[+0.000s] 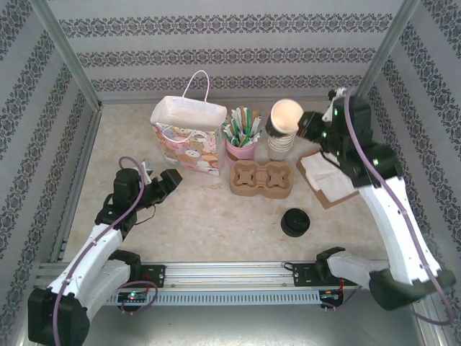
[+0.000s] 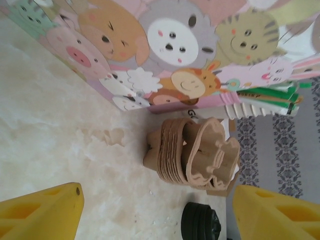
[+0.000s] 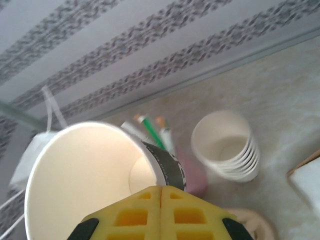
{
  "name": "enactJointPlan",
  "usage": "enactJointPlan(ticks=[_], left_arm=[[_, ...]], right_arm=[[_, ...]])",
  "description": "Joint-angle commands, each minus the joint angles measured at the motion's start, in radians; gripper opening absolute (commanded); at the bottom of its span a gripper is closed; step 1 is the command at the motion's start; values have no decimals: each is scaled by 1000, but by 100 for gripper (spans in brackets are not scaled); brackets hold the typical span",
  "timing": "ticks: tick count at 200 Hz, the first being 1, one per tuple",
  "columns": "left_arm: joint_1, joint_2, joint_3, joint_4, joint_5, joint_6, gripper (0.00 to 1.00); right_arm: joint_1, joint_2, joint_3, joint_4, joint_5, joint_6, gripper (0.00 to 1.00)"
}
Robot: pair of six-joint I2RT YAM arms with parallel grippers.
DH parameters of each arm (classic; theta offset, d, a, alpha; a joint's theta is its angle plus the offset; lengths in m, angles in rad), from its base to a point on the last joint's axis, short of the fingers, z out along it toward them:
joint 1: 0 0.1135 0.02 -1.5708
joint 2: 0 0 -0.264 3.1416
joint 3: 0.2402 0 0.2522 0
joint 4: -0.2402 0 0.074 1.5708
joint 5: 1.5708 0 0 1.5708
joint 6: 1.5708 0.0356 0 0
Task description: Pack the takeout coffee
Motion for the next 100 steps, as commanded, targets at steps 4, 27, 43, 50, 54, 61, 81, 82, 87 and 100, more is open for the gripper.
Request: enactJointPlan(ticks=[4, 27, 43, 50, 54, 61, 81, 82, 87, 100], left_arm=[[-81, 66, 17, 114, -56, -12, 79], [-148, 145, 25, 188, -75, -45, 79], [-174, 187, 29, 234, -71, -62, 79], [-183, 199, 30, 239, -77, -68, 79], [-189, 204, 32, 241, -81, -67, 79], [-198, 212, 34, 242, -85, -68, 79], [-213, 219, 42, 223, -91, -78, 79], [-213, 219, 42, 222, -91, -78, 79], [-216, 213, 43, 215, -93, -79, 79], [-218, 193, 39, 189, -107, -77, 79]], right_arm=[[124, -114, -153, -54, 61, 107, 0], [273, -177, -277, -38, 106, 191, 0], [389, -183, -353, -19, 157, 218, 0], [433, -174, -385, -10, 178, 226, 0], [454, -166, -402, -5, 185, 231, 0], [485, -148, -429, 2, 188, 242, 0], [563, -91, -503, 68, 187, 252, 0], [566, -88, -506, 71, 189, 253, 0], [584, -75, -521, 85, 202, 259, 0], [617, -37, -547, 115, 213, 275, 0]])
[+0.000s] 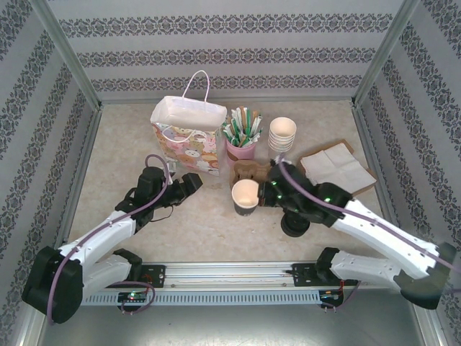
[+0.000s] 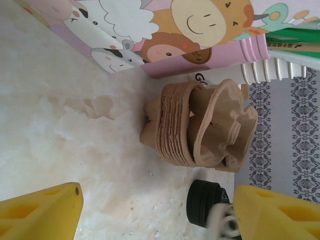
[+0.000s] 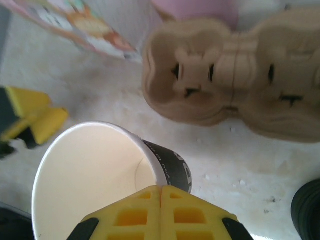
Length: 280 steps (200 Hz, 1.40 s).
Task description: Pack the takeout coffee
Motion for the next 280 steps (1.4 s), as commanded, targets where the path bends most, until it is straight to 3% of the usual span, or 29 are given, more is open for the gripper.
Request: enactJointPlan(ticks=[1, 56, 131, 148, 178, 208, 233, 256, 280], left_arm=[[-15, -27, 30, 24, -32, -16, 79], [-17, -142, 1, -52, -92, -6, 80], [-19, -136, -7, -44, -94, -10, 80], [-19, -129, -4, -44, -91, -8, 80], [-18, -125, 3, -49, -91, -1, 80], [-19, -124, 6, -57, -92, 3, 80], [-19, -131, 21, -97, -99, 27, 80], [-19, -140, 32, -134, -113, 47, 80], [-19, -138, 41, -155, -112, 61, 80]], right_arm=[[56, 44, -47, 88, 65, 53, 0], [117, 164, -128, 193, 86, 104, 0], [200, 115, -242, 222, 214, 149, 0], [204, 104, -243, 205, 226, 162, 11], [207, 88, -218, 187, 231, 155, 19], [207, 77, -183, 166, 239, 138, 38], [196, 68, -142, 62, 254, 156, 48], [131, 32, -100, -98, 245, 194, 53], [0, -36, -112, -241, 216, 223, 63]])
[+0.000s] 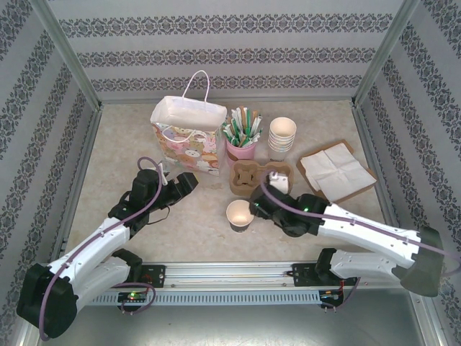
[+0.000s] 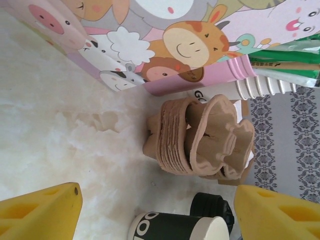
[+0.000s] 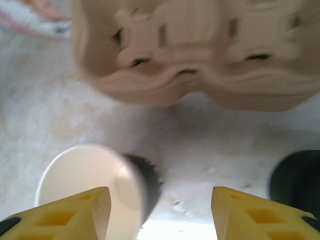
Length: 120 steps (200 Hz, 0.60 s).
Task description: Pack the takeout coffee
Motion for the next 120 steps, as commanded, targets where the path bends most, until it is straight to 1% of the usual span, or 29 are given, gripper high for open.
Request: enactJointPlan(ticks=[1, 11, 21, 46, 65, 81, 93, 120], left_arm=[[-10, -14, 38, -53, -15, 42, 80], [-11, -13, 45, -67, -13, 55, 80], [-10, -18, 55, -94, -23, 69, 80], [-11, -31, 56, -128, -42, 81, 80], [-11, -35, 48, -121, -44, 78, 81], [-11, -31, 48, -121, -41, 78, 81], [-11, -28, 50, -120, -39, 78, 81], [-11, -21, 43, -105, -35, 65, 82]], right_arm=[[-100, -74, 7, -227, 8, 45, 63], [-146, -109, -15, -270, 10, 46, 72], [-195, -141, -41, -301, -4, 43, 77], [-307, -196, -92, -332, -71, -2, 84], [-372, -211, -132, -321, -123, -31, 84], [-407, -213, -163, -288, -169, -54, 85], [-421, -207, -180, -272, -184, -60, 85], [-428, -182, -200, -250, -173, -64, 87]])
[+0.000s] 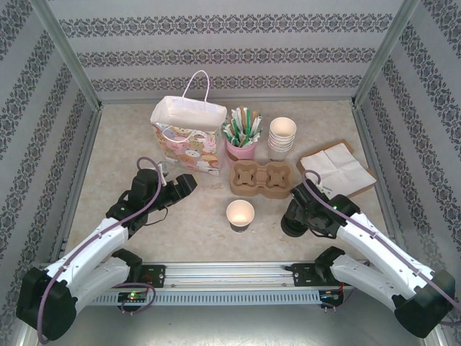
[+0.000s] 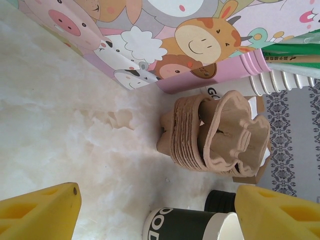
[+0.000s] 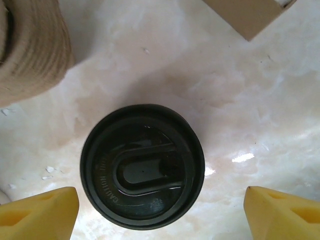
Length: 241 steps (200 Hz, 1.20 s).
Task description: Pack the takeout coffee
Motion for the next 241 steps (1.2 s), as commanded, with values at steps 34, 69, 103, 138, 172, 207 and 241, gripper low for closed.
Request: enactJointPlan(ticks=[34, 69, 103, 138, 172, 207, 241], left_arm=[[-11, 16, 14, 2, 3, 1, 83], [-11, 18, 14, 6, 6, -4, 83], [-10, 21, 12, 11, 6, -7, 83], [-10, 23, 9, 14, 8, -7, 83], [-11, 23, 6, 17, 7, -7, 83], [-11, 24, 7, 16, 12, -6, 82], [-11, 25, 7, 14, 12, -7, 82]], right_arm=[[-10, 54, -41, 85, -49, -33, 87], [-10, 84, -58, 122, -58, -31, 88], [-9, 98, -70, 146, -61, -31, 87], [-10, 113, -69, 148, -57, -34, 84], [-10, 126, -76, 149, -52, -41, 81], [-9, 132, -78, 155, -49, -53, 77], [-9, 135, -82, 160, -48, -51, 76]])
